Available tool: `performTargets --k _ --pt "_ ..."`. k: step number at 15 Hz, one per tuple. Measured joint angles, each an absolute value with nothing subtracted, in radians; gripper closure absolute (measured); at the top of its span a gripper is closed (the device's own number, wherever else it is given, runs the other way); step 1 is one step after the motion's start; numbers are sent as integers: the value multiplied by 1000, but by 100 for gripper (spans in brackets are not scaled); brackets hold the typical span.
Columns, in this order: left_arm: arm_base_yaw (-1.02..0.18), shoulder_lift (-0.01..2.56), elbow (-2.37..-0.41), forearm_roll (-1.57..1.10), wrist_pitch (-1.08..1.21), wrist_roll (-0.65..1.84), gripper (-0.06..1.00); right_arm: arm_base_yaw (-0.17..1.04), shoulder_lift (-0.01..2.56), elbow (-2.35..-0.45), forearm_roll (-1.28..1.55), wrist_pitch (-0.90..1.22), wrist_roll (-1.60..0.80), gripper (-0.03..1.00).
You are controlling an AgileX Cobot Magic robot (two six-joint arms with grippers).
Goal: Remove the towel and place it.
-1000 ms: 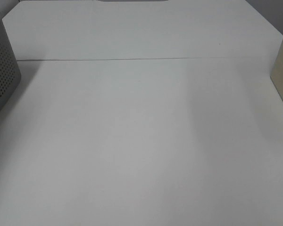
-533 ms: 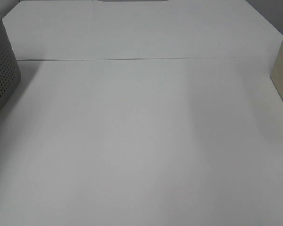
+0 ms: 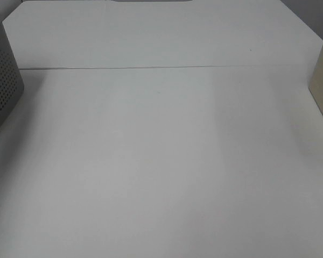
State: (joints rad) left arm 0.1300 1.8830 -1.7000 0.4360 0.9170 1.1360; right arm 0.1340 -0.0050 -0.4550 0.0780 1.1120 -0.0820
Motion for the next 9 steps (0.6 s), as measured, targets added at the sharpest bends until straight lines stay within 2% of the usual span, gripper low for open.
performTargets --k 9 --pt "-148 1464 -1700 434 858 983 94 134 -5 -455 78 1112 -82 28"
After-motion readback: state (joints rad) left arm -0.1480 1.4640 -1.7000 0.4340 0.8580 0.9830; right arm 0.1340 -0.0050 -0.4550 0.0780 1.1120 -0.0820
